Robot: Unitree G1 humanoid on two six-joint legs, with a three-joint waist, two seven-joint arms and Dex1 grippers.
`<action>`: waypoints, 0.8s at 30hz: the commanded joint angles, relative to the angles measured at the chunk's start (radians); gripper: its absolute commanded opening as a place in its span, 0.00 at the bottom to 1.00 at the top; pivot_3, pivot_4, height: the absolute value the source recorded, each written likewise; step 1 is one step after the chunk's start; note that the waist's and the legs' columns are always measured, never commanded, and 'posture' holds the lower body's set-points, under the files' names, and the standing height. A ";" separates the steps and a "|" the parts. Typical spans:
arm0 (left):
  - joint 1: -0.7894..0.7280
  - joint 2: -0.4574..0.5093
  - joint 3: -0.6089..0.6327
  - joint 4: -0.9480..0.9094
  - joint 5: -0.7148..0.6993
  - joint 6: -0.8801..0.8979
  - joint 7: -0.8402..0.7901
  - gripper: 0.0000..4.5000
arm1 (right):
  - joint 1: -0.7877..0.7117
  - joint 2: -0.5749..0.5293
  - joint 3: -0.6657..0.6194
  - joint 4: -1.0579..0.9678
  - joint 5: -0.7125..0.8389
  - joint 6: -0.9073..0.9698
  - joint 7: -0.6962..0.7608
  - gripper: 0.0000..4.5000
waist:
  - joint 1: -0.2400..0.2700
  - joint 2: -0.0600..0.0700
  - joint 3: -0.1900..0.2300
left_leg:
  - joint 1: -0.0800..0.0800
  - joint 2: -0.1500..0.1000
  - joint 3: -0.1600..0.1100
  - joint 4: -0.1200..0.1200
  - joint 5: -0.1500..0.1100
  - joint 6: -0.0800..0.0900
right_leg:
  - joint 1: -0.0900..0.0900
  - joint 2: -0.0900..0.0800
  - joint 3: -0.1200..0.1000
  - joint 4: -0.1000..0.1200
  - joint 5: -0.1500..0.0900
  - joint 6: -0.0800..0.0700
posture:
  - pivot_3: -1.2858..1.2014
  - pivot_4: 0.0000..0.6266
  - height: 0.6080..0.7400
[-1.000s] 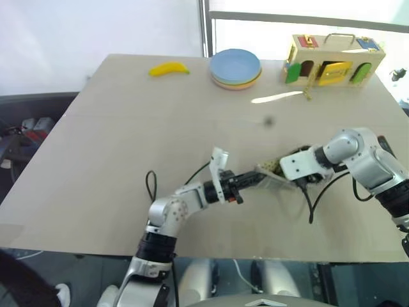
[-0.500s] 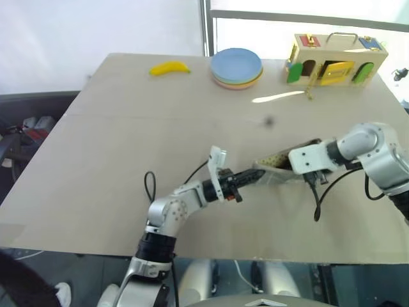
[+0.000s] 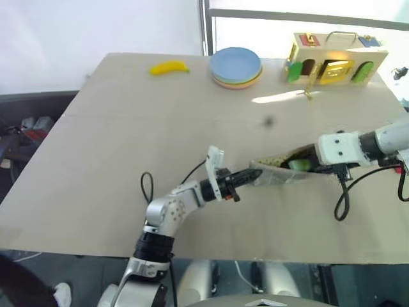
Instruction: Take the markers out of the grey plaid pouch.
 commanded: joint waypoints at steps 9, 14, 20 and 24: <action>0.003 -0.004 0.005 -0.005 0.007 -0.010 -0.001 0.00 | -0.068 0.079 -0.168 -0.152 0.324 0.165 -0.068 0.18 | 0.003 0.000 0.000 | -0.001 0.000 0.000 0.000 0.000 0.000 | -0.001 -0.001 0.000 0.000 0.000 0.000 | 0.52 0.24 1.00; 0.014 0.022 -0.002 -0.046 0.044 -0.051 0.004 0.00 | -0.075 -0.018 -0.310 -0.082 0.377 0.253 -0.088 0.18 | 0.009 0.000 0.000 | -0.003 0.000 -0.001 -0.001 0.000 0.000 | -0.003 -0.001 -0.001 0.000 0.000 0.000 | 0.52 0.24 1.00; 0.027 0.103 -0.043 -0.184 0.270 -0.280 0.082 0.00 | 0.069 -0.202 -0.396 0.066 0.237 0.198 -0.112 0.18 | 0.006 0.000 0.000 | -0.012 -0.001 -0.001 -0.001 0.000 0.000 | -0.011 -0.002 -0.001 -0.001 0.000 0.000 | 0.52 0.24 1.00; 0.047 0.139 -0.038 -0.240 0.312 -0.329 0.102 0.00 | 0.245 -0.238 -0.366 0.156 0.128 0.137 -0.155 0.18 | 0.005 0.000 0.000 | -0.012 0.000 0.000 -0.002 0.000 0.001 | -0.011 -0.002 -0.001 -0.002 0.000 0.000 | 0.52 0.24 1.00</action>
